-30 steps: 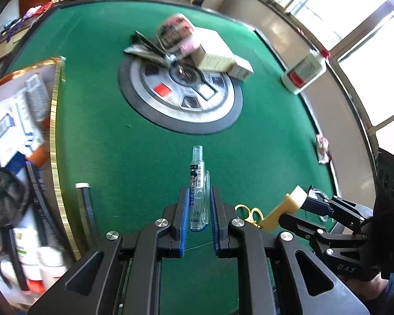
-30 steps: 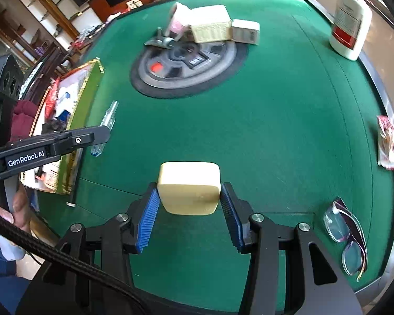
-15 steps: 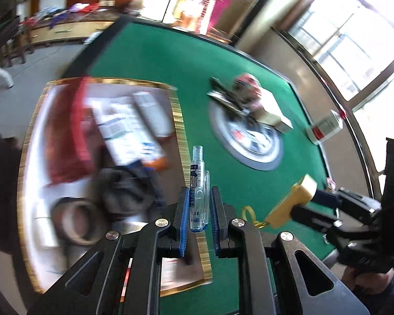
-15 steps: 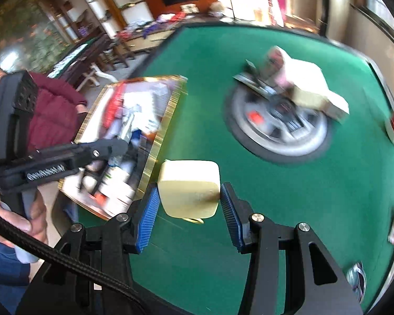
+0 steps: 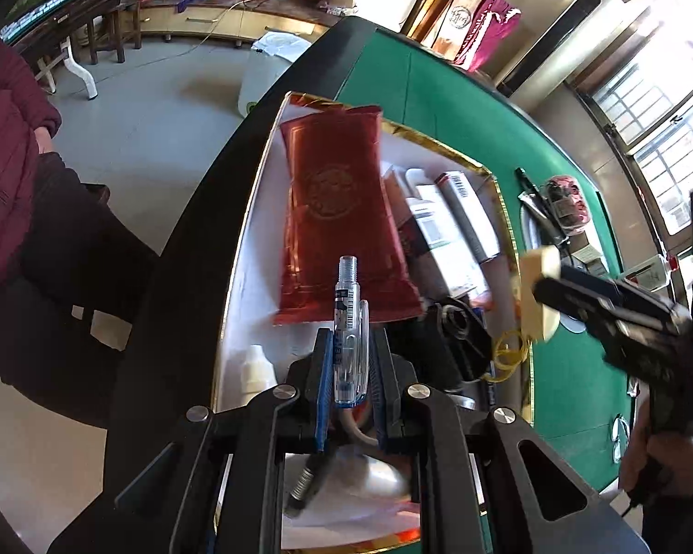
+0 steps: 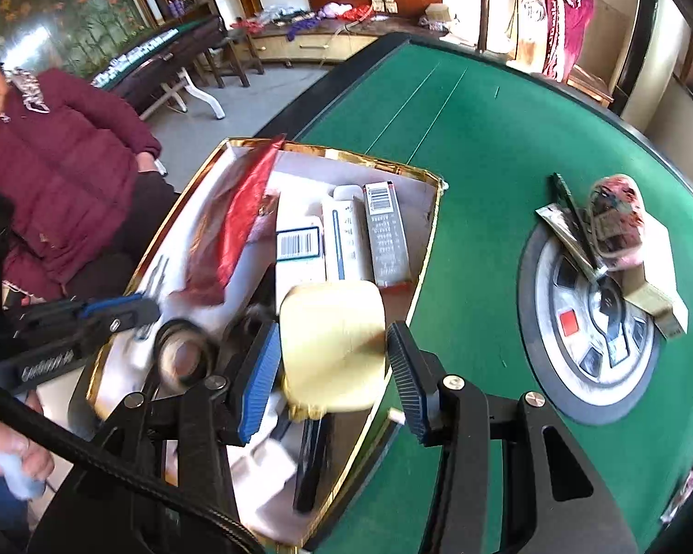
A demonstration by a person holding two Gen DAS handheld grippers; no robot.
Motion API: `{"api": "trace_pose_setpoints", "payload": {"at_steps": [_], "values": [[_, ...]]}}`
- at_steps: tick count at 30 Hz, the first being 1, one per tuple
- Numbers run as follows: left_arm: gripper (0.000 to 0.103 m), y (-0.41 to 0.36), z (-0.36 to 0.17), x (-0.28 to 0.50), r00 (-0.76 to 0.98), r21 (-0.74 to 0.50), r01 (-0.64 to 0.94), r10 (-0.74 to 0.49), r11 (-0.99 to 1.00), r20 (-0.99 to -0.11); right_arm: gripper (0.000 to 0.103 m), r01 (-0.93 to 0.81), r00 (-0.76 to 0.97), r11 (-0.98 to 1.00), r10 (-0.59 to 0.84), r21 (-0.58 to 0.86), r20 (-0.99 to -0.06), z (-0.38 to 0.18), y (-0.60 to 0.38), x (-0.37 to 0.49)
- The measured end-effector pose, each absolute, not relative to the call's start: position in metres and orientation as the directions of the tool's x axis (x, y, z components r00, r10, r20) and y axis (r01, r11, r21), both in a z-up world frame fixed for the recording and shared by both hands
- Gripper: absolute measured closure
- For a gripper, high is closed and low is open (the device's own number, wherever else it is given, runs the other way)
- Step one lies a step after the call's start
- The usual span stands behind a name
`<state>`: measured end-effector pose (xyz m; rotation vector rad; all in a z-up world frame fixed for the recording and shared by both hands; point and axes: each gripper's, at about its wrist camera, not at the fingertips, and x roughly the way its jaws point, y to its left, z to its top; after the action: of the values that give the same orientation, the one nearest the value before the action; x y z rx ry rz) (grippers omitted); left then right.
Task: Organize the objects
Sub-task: 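Carry pen and keychain pouch into the white box and open both grippers, then grasp the black marker lying at the box rim with the left gripper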
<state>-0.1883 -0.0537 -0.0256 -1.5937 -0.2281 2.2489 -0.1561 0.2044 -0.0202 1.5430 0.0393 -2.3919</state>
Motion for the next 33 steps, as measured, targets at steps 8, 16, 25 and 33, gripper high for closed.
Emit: {"api": "trace_pose_setpoints", "payload": {"at_steps": [8,16,25,33], "values": [[0.09,-0.045,-0.036,-0.192,-0.282,-0.29,-0.226,0.348,-0.93,-0.894,0.05,0.175,-0.345,-0.965,-0.245,0.195,-0.906,-0.034,0.21,-0.188],[0.08,-0.039,-0.02,-0.188,-0.299,-0.263,-0.272,0.342,-0.925,-0.891,0.031,0.021,-0.388,-0.963,-0.254,0.267,-0.886,-0.023,0.281,-0.137],[0.075,-0.02,-0.017,-0.181,-0.277,-0.272,-0.322,0.365,-0.907,-0.889,0.031,-0.059,-0.247,-0.962,-0.246,0.268,-0.937,-0.084,0.301,-0.091],[0.075,-0.019,-0.012,-0.169,-0.272,-0.273,-0.337,0.37,-0.901,-0.888,0.031,-0.006,-0.245,-0.964,-0.255,0.264,-0.935,-0.092,0.29,-0.104]]}}
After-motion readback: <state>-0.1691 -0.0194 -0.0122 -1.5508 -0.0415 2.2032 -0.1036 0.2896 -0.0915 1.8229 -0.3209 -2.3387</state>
